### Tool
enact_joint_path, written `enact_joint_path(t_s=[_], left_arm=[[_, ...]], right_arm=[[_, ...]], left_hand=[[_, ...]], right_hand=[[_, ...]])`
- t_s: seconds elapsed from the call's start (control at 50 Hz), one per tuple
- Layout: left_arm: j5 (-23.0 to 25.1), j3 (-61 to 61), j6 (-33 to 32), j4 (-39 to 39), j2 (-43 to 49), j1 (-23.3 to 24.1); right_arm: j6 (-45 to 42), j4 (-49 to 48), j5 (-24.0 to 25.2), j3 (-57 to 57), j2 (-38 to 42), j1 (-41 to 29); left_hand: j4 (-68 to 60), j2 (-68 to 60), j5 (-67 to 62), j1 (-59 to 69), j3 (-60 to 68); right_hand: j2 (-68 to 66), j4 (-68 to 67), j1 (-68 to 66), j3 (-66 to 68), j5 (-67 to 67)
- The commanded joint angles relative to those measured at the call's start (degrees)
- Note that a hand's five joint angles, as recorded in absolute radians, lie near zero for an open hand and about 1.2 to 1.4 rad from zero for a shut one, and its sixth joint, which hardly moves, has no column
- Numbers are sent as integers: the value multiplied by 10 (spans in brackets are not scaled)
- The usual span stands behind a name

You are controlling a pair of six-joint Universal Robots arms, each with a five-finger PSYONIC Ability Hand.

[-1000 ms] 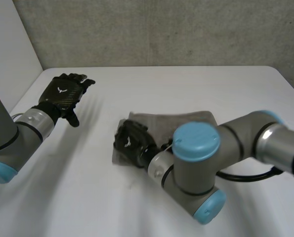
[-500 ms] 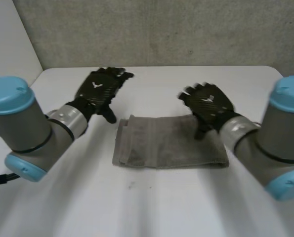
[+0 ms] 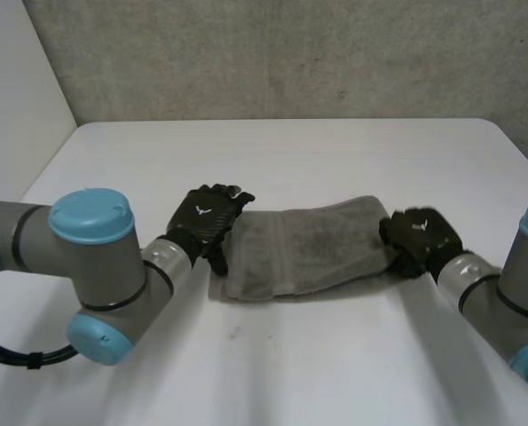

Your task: Fold the towel.

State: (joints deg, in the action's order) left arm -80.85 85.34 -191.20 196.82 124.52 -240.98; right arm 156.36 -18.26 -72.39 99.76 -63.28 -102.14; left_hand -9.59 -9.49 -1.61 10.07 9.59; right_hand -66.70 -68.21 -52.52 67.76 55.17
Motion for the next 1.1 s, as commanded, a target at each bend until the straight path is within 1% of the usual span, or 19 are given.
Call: enact_joint_path(t_s=[0.02, 0.12, 0.22, 0.34, 0.36, 0.38, 0.4, 0.42, 0.44, 0.48, 0.54, 0.62, 0.66, 0.74, 0.82, 0.84, 0.88, 0.96, 1.1], left_arm=[[3, 43, -1, -4, -66, -32], [4, 67, 3, -4, -133, -86], [6, 82, 7, -4, -167, -116], [7, 98, 7, -4, -183, -124], [8, 99, 7, -4, -183, -123], [8, 99, 8, -4, -183, -120], [8, 99, 8, -4, -183, -120], [9, 99, 8, -3, -183, -117], [10, 97, 10, -1, -181, -114], [8, 91, 12, 0, -178, -110], [8, 70, 23, 1, -175, -92], [6, 42, 47, 1, -157, -68], [4, 6, 84, -3, -130, -43], [4, -27, 126, -9, -97, -22], [4, -75, 162, -50, -32, 5], [4, -76, 162, -50, -31, 5], [1, -93, 165, -78, 13, 17], [-6, -98, 163, -90, 46, 18], [-68, -93, 120, -93, 86, 12]], right_arm=[[-35, -6, -26, -60, -26, -44], [-83, -6, -43, -144, -5, -218], [-141, -4, -41, -189, 58, -303], [-181, -3, -47, -208, 148, -352], [-181, -3, -47, -208, 149, -352], [-180, -3, -54, -214, 157, -354], [-180, -3, -54, -214, 157, -354], [-178, -3, -69, -214, 153, -353], [-171, -2, -89, -211, 142, -351], [-158, -1, -111, -207, 122, -348], [-92, 0, -137, -193, 64, -337], [-2, 0, -138, -172, 8, -296], [87, 8, -130, -158, -38, -258], [153, 46, -101, -160, -51, -223], [204, 118, -24, -191, -12, -171], [204, 118, -24, -191, -11, -171], [212, 161, 6, -229, 45, -155], [207, 197, 9, -261, 95, -147], [185, 210, 11, -303, 169, -144]], left_hand=[[-6, -7, 14, 1, 6], [-6, -7, 14, 1, 6], [-6, -7, 14, 1, 6], [-6, -7, 14, 1, 6], [-5, -6, 16, 0, 5], [-4, -5, 16, -1, 4], [-4, -5, 16, -1, 4], [-4, -5, 16, -1, 4], [-4, -5, 16, -1, 4], [-5, -6, 16, 0, 5], [-10, -11, 11, 5, 10], [-11, -12, 9, 6, 11], [-18, -19, 2, 13, 18], [-30, -31, -10, 25, 30], [-33, -34, -13, 28, 33], [-33, -34, -13, 28, 33], [-33, -34, -13, 28, 33], [-33, -34, -13, 28, 33], [-33, -34, -13, 28, 33]], right_hand=[[-133, -118, -275, 122, 148], [-133, -118, -275, 122, 148], [-133, -118, -275, 122, 148], [-133, -118, -275, 122, 148], [-133, -118, -275, 122, 148], [45, 60, -97, -55, -29], [46, 61, -95, -57, -31], [343, 358, 201, -353, -328], [516, 531, 374, -526, -500], [567, 582, 425, -578, -552], [567, 582, 425, -578, -552], [567, 582, 425, -578, -552], [567, 582, 425, -578, -552], [567, 582, 425, -578, -552], [567, 582, 425, -578, -552], [567, 582, 425, -578, -552], [567, 582, 425, -578, -552], [567, 582, 425, -578, -552], [567, 582, 425, -578, -552]])
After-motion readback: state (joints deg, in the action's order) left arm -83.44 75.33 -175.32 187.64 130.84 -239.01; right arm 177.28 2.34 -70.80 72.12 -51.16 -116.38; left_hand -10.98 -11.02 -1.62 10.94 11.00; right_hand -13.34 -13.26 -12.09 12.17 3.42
